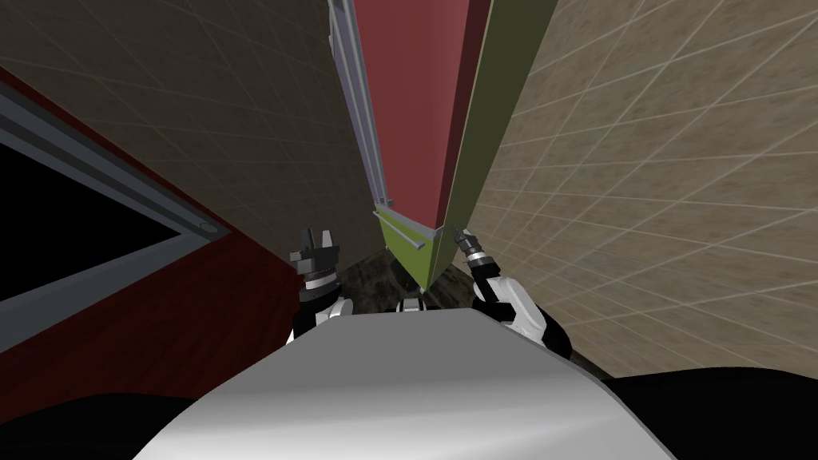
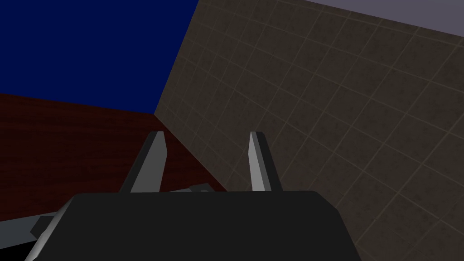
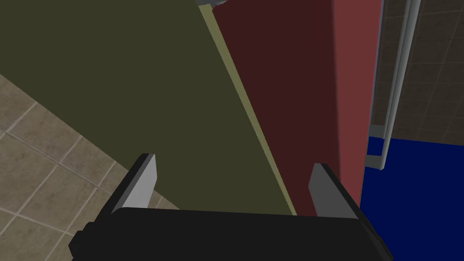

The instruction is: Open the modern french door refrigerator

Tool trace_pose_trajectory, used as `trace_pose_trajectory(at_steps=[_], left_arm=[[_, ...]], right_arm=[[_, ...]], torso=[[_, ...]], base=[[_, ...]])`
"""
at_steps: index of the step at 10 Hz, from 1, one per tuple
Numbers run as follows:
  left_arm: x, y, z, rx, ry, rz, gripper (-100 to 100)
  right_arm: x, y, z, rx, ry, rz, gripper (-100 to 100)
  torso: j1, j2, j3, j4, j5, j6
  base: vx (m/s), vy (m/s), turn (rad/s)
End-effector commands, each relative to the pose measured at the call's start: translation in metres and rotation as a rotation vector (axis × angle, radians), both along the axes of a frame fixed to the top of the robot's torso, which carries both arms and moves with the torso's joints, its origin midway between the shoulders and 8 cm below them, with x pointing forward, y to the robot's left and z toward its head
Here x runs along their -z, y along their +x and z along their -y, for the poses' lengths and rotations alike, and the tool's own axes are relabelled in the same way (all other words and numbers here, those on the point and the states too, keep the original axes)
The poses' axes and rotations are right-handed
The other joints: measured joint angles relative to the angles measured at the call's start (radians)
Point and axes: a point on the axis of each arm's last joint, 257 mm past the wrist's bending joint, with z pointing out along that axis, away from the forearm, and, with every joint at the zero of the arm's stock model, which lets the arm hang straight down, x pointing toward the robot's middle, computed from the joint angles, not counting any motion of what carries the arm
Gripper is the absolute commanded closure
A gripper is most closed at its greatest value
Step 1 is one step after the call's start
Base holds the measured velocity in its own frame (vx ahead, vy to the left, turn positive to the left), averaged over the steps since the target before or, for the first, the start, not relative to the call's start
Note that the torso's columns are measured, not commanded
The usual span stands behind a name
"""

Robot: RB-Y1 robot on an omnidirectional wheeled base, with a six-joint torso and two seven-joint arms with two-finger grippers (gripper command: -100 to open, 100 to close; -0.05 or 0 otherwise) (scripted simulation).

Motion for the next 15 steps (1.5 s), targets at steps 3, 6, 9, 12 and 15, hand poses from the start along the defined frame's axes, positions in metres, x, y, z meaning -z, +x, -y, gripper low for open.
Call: trace_pose_trajectory(at_steps=[3, 6, 9, 12, 15], left_arm=[[0.0, 0.0, 0.0, 0.0, 0.0, 0.0, 0], [0.0, 0.0, 0.0, 0.0, 0.0, 0.0, 0], [0.0, 0.0, 0.0, 0.0, 0.0, 0.0, 0], [0.0, 0.0, 0.0, 0.0, 0.0, 0.0, 0], [0.0, 0.0, 0.0, 0.0, 0.0, 0.0, 0]], right_arm=[[0.01, 0.009, 0.014, 0.08, -0.108, -0.024, -100], [0.016, 0.015, 0.027, 0.148, -0.173, -0.042, -100], [0.021, 0.021, 0.042, 0.218, -0.238, -0.056, -100], [0.022, 0.021, 0.042, 0.246, -0.324, -0.054, -100], [0.025, 0.025, 0.056, 0.312, -0.377, -0.064, -100]], torso=[[-0.001, 0.0, 0.0, 0.0, 0.0, 0.0], [0.0, 0.0, 0.0, 0.0, 0.0, -0.001], [0.001, 0.0, 0.0, 0.0, 0.0, 0.0], [0.0, 0.0, 0.0, 0.0, 0.0, 0.0], [-0.001, 0.0, 0.0, 0.0, 0.0, -0.001]], base=[[0.002, -0.026, 0.053], [0.001, -0.021, 0.051], [0.004, -0.015, 0.03], [0.001, -0.017, 0.019], [0.0, -0.018, 0.062]])
